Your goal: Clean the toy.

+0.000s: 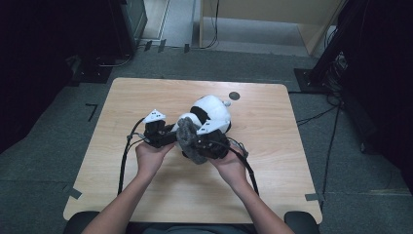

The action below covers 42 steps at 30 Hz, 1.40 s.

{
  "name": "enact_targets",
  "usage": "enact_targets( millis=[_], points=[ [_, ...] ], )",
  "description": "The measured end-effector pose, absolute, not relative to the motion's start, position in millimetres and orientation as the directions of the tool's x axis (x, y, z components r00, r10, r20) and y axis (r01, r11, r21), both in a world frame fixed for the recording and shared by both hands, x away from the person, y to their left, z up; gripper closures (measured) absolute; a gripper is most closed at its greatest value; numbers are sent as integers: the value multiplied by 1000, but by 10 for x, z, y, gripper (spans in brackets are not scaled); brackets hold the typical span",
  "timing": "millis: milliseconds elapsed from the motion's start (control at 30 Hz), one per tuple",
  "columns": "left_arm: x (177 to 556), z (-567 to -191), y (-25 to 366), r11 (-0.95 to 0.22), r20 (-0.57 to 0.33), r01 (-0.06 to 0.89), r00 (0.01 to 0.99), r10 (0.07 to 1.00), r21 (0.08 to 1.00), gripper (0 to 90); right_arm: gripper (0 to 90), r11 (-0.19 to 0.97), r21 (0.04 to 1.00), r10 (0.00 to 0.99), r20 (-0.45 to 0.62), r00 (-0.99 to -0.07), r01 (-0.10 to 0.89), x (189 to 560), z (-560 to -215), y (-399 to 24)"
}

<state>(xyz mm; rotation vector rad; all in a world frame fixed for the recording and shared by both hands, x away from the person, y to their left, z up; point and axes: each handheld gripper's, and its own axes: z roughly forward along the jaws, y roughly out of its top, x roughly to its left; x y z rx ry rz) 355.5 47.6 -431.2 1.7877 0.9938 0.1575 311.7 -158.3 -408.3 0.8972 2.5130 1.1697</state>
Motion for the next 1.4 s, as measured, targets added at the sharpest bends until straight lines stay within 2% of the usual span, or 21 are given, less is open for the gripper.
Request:
enact_targets(
  millis=[167, 467, 667, 933, 1167, 1400],
  points=[
    [3565, -4318, 495, -65, -385, 573, 626, 678, 817, 629, 803, 513, 740, 579, 77, -812, 435, 3071, -4198, -1466],
    [3563, -4297, 521, -11, -437, 594, 604, 667, 805, 627, 806, 579, 718, 567, -15, -823, 386, 3029, -4360, -1260],
    [3563, -4301, 501, -10, -447, 600, 608, 656, 800, 626, 810, 607, 691, 560, -22, -828, 393, 3061, -4502, -1210],
    [3592, -4301, 607, 75, -536, 632, 583, 611, 772, 627, 814, 617, 697, 579, -87, -810, 366, 3092, -4605, -1273],
    [3619, -4326, 684, 97, -560, 643, 570, 601, 760, 627, 814, 606, 679, 606, -59, -793, 413, 3160, -4652, -1373],
    [3616, -4313, 704, 84, -543, 631, 581, 606, 771, 627, 813, 592, 654, 652, -44, -757, 471, 3266, -4655, -1581]
  ],
)
